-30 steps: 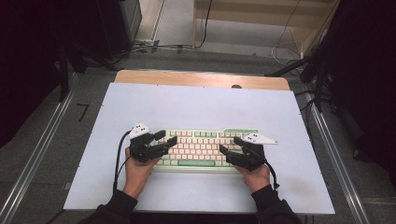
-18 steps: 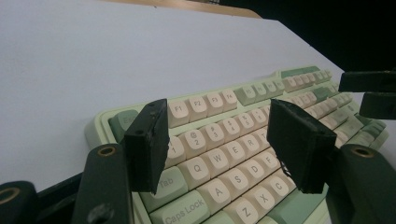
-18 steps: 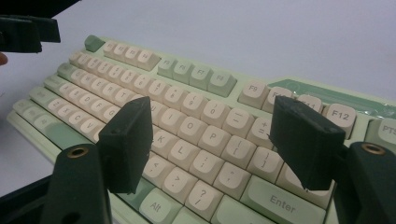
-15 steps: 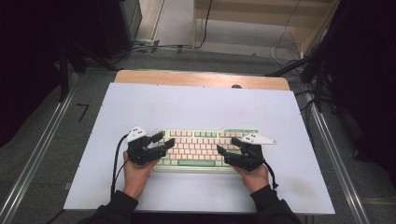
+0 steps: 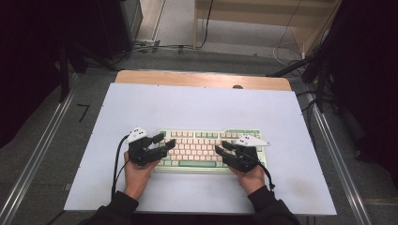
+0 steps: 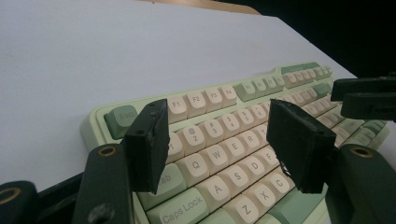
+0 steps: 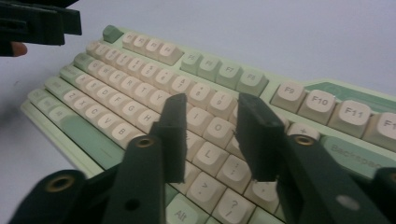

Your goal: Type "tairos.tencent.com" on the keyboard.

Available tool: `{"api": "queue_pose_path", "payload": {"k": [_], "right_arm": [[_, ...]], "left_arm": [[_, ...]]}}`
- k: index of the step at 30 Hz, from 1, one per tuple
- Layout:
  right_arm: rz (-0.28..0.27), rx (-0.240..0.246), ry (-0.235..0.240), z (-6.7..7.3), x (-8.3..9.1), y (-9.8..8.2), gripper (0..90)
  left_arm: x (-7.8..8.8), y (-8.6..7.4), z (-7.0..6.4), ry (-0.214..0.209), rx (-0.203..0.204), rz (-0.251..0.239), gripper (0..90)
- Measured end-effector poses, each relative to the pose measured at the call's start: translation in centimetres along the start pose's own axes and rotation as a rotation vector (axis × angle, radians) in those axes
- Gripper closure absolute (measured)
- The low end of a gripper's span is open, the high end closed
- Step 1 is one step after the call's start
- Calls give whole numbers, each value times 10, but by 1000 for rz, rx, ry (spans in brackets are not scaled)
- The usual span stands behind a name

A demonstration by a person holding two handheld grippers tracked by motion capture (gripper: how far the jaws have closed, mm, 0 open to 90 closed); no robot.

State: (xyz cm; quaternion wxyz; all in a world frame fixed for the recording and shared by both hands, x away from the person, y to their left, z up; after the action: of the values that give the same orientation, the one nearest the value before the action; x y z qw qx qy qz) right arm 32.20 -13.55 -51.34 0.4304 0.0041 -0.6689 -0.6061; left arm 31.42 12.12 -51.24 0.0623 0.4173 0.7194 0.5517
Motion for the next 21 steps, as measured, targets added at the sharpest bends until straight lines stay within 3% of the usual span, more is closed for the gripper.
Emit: {"api": "queue_pose_path", "payload": {"k": [7,21], "right_arm": [[9,19,36,11,-7,-2,873],[47,73,86,32,-18,-9,873]], "left_arm": [[-1,-1,0,-1,-3,5,401],[-2,-2,0,-4,-2,14,410]]}}
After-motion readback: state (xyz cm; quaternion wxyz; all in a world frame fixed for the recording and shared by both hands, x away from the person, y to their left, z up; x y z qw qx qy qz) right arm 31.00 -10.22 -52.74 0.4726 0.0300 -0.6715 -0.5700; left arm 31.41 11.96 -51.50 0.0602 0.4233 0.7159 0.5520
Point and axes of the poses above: each handheld gripper's, and its own axes: x roughly backward along the jaws, y roughly out of its top, z roughly to its left, the point moved 6 cm from there along -x, roughly forward along the jaws, and after that the axes turned 6 degrees about -y, right-handed, at the moved point
